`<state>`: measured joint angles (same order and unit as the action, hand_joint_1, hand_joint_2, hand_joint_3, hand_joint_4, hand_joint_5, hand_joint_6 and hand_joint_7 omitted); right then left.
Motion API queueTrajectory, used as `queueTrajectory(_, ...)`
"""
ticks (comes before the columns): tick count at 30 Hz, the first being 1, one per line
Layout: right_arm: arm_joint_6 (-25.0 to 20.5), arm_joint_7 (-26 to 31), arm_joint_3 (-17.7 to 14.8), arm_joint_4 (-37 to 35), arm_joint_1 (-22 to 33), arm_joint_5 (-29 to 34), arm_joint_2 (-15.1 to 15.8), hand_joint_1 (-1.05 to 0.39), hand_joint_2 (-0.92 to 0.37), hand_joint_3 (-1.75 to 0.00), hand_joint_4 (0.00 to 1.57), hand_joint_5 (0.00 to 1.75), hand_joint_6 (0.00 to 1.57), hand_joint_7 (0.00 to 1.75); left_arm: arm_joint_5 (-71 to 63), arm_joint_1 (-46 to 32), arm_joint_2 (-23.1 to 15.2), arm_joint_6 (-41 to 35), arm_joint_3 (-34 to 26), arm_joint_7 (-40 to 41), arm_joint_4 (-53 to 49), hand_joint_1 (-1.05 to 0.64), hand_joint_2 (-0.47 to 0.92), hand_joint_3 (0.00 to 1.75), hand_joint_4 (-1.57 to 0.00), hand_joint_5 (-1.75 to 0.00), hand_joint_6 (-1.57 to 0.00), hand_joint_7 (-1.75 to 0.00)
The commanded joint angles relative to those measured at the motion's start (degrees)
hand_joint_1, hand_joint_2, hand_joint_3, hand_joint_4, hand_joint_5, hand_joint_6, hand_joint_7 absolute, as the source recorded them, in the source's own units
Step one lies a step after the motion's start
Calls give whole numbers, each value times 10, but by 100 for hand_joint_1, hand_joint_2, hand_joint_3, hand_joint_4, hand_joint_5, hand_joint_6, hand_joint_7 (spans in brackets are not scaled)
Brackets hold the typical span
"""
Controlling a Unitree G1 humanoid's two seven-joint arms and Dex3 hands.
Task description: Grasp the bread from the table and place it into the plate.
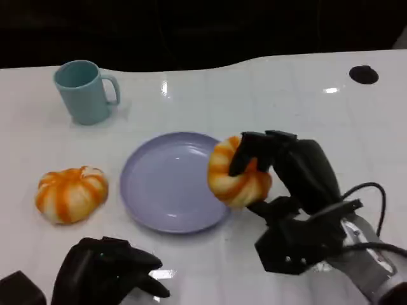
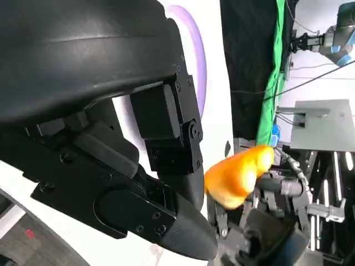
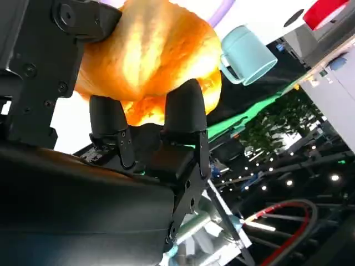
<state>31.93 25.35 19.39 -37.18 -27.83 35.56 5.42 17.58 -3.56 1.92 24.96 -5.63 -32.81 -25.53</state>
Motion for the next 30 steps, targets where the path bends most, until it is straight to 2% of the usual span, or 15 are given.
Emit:
queueTrajectory(1, -5, 11, 5, -45, -36, -1, -15, 9, -25, -142, 96, 175, 80, 159, -5, -1, -6, 4, 0, 8, 0, -105, 77, 0, -157, -36, -157, -15)
queueTrajectory(2, -6, 12, 6, -52, -40, -1, -17, 8, -29, -135, 94, 175, 79, 157, -5, -1, -6, 5, 0, 8, -1, -105, 77, 0, -157, -36, -157, -15)
queueTrajectory(7, -15, 12, 10, -92, -62, -10, -39, 6, -36, -125, 87, 175, 77, 149, -3, -1, -6, 3, 1, 6, -1, -105, 77, 0, -157, -36, -157, -15)
queueTrajectory(10, -29, -19, 10, -98, -67, -22, -48, 0, -46, -104, 78, 136, 80, 97, -3, -2, -6, 2, 1, 7, 1, -105, 77, 0, -157, -35, -157, -15)
queueTrajectory(11, -34, -35, 11, -96, -68, -27, -49, -3, -49, -96, 72, 117, 75, 76, -3, -2, -6, 2, 1, 8, 2, -105, 76, 0, -157, -35, -157, -15)
queueTrajectory(12, -41, -60, 15, -92, -68, -29, -46, -4, -49, -93, 69, 106, 73, 64, -3, -2, -6, 1, 1, 9, 2, -105, 76, 0, -157, -35, -157, -15)
queueTrajectory(13, -47, -78, 18, -87, -68, -31, -44, -8, -50, -89, 56, 89, 64, 49, -3, -3, -5, 0, 2, 9, 3, -105, 76, 0, -157, -35, -157, -15)
queueTrajectory(14, -52, -90, 19, -83, -68, -31, -42, -11, -52, -84, 51, 73, 61, 34, -3, -3, -5, -1, 2, 9, 3, -105, 76, 0, -157, -36, -157, -15)
queueTrajectory(15, -56, -111, 23, -75, -66, -30, -38, -12, -53, -83, 49, 67, 61, 28, -4, -3, -6, -1, 2, 10, 4, -105, 76, 0, -157, -36, -157, -15)
queueTrajectory(16, -61, -127, 26, -68, -64, -31, -35, -17, -56, -75, 31, 56, 50, 19, -4, -2, -6, -1, 2, 10, 4, -105, 76, 0, -157, -36, -157, -16)
queueTrajectory(18, -70, -159, 29, -53, -59, -35, -31, -25, -69, -47, 8, 48, 38, 6, -4, -2, -6, -1, 3, 10, 3, -105, 76, 0, -157, -36, -157, -16)
queueTrajectory(20, -80, -187, 30, -36, -53, -42, -27, -32, -81, -24, 2, 34, 26, 2, -4, -1, -6, 1, 3, 11, 2, -105, 76, 0, -157, -36, -157, -16)
queueTrajectory(23, -88, -211, 30, -15, -44, -49, -21, -38, -89, -11, 0, 25, 19, 0, -1, 0, -7, 2, 2, 8, -1, -105, 76, 0, -157, -36, -157, -16)
queueTrajectory(30, -99, -250, 24, 53, -9, -64, 1, -42, -92, -8, 0, 21, 17, 0, -2, 2, -8, 2, 2, 9, -4, -105, 76, 0, -157, -36, -157, -16)
